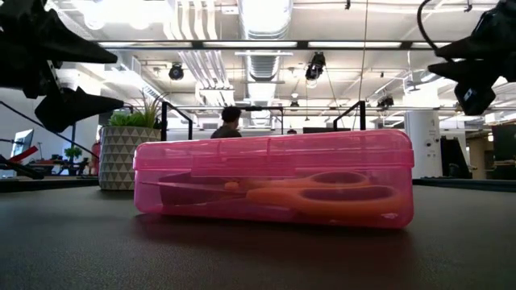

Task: Pack school essentials
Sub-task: Return to Home Position

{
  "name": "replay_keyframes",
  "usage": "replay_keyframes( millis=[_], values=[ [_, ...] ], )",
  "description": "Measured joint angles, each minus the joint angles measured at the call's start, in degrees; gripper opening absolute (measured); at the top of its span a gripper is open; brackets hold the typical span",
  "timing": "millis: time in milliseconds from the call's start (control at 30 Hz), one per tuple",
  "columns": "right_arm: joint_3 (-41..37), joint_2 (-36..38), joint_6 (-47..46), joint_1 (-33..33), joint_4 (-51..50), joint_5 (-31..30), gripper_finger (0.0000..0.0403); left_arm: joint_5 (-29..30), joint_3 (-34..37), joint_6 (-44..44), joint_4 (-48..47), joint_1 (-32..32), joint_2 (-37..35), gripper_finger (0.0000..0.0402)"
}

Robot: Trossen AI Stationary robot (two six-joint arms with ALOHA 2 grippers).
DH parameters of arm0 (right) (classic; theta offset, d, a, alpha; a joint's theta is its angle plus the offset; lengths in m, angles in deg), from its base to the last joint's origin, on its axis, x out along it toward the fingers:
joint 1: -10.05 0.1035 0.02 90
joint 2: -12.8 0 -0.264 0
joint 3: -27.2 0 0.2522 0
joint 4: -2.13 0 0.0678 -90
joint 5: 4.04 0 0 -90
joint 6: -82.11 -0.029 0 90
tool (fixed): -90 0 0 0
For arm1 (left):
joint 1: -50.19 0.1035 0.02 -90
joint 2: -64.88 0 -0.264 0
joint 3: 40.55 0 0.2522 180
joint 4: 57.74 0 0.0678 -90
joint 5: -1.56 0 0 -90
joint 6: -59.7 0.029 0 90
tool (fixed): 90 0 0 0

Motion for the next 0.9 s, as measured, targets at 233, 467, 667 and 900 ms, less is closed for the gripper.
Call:
replay_keyframes(
  millis=[233,467,667,900],
  values=[
    [0.0,-0.3,0.3,0.0,-0.1,-2.3,0.0109,0.0,0.1,0.0,0.0,0.0,2.9,0.0389],
    [0.5,-0.3,7.7,0.0,-0.5,-2.2,0.0109,-0.1,0.1,0.0,0.0,0.0,7.1,0.0389],
    [0.5,-0.3,9.5,0.0,-0.5,-2.1,0.0109,-0.2,0.2,0.0,0.0,0.0,11.1,0.0389],
    [0.6,-0.3,9.2,0.0,-0.4,-2.1,0.0109,-0.2,0.2,0.0,0.0,0.0,16.2,0.0389]
  ],
)
